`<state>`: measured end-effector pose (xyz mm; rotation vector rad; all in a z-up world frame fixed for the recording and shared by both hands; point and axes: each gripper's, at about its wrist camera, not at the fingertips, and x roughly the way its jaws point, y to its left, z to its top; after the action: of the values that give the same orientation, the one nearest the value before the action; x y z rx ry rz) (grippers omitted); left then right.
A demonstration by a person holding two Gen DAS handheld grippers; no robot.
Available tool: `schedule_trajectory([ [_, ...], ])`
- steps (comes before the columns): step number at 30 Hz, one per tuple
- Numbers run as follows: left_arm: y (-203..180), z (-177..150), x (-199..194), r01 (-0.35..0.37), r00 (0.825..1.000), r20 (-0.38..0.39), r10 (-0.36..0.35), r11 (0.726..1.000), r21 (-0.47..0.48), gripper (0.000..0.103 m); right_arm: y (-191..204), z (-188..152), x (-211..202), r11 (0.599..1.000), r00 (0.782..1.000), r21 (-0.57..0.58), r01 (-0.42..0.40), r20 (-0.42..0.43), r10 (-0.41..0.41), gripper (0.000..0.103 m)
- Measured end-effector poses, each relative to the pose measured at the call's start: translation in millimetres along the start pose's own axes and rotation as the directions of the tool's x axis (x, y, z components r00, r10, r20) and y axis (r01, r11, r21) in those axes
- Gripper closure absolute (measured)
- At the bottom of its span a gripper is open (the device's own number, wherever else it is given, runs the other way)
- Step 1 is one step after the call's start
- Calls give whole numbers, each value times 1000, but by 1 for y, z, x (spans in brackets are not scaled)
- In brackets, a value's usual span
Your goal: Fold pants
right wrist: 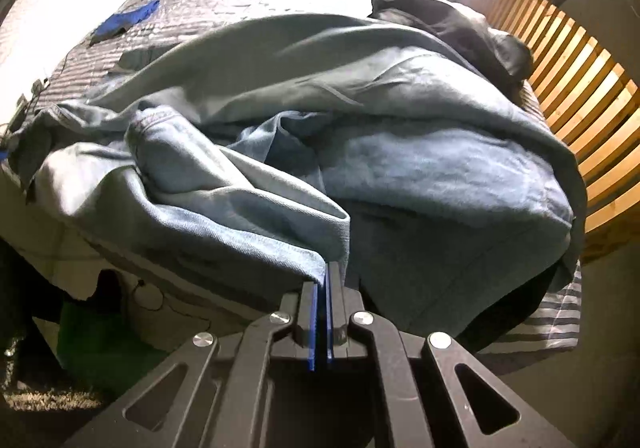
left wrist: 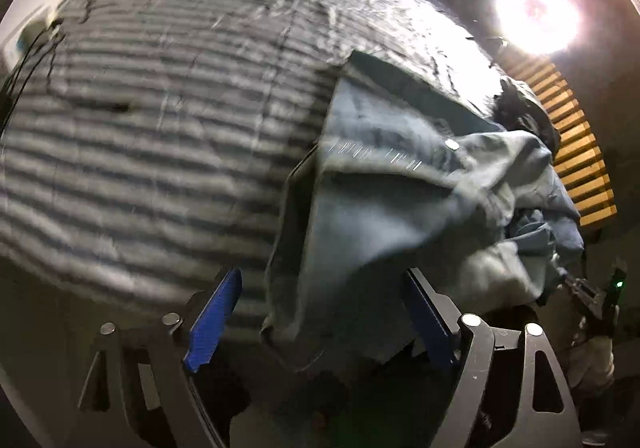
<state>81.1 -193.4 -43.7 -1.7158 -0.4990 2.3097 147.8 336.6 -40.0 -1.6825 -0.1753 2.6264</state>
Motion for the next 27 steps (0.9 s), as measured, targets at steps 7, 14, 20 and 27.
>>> schedule_trajectory([
  [7, 2, -19, 23, -19, 999, -35, 18, 999, -28, 88, -3, 12, -33, 1000, 993, 25, -12, 117, 9, 100],
  [14, -28, -8, -62, 87, 985, 147, -85, 996, -4, 93, -1, 33, -107, 1000, 961, 11, -19, 275, 15, 100],
  [20, -52, 34, -144, 121, 956, 261, -132, 991, 58, 93, -7, 84, -186, 999, 880, -32, -5, 475, 20, 100],
  [27, -99, 189, -102, 57, 964, 258, -68, 997, 51, 94, -37, 218, -106, 999, 909, 15, 52, 414, -54, 100],
])
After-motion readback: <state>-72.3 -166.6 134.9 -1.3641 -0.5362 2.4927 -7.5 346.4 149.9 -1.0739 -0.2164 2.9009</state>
